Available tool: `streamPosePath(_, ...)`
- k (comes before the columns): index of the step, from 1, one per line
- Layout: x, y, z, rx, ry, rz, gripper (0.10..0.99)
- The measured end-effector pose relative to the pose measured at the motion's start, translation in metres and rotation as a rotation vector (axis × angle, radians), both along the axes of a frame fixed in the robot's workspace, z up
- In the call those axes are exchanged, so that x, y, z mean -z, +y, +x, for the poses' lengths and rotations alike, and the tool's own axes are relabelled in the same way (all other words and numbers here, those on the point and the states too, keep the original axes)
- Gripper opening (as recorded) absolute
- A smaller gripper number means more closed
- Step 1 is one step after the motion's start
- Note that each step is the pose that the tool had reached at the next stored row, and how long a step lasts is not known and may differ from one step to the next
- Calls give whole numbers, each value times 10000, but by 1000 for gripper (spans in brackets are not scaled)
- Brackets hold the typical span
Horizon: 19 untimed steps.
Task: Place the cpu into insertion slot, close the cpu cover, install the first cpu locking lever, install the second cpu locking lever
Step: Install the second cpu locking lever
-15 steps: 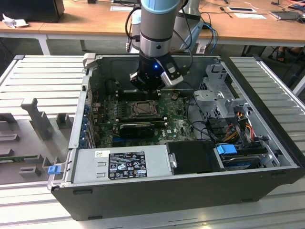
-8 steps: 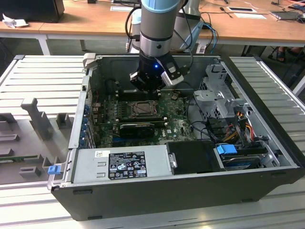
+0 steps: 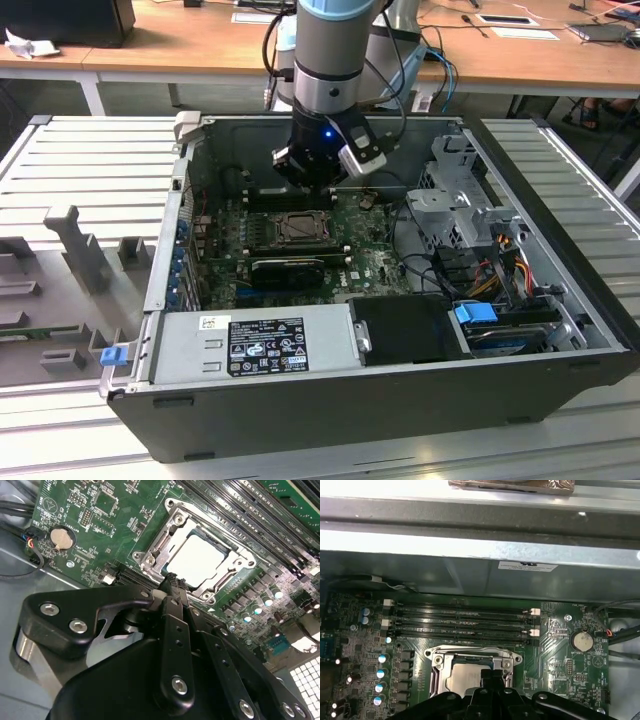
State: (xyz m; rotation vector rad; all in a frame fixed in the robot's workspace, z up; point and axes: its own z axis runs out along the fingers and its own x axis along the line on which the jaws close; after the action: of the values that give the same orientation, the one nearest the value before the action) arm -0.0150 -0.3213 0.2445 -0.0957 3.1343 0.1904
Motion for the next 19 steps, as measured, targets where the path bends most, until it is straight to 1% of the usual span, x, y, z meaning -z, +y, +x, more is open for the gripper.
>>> streamPosePath(1,-32,0,0,0,0,0,106)
streamPosePath(2,-49,0,0,0,0,1,106)
streamPosePath(3,-49,-1,0,-1,-1,3,106)
streamPosePath(7,-50,-57,0,0,0,0,106)
streamPosePath(12,-50,-100,0,0,0,1,106)
streamPosePath(15,-60,-106,-1,2,1,-3,106)
streamPosePath(17,-104,-107,0,0,0,0,106)
streamPosePath(19,-120,-112,1,-2,-2,5,106)
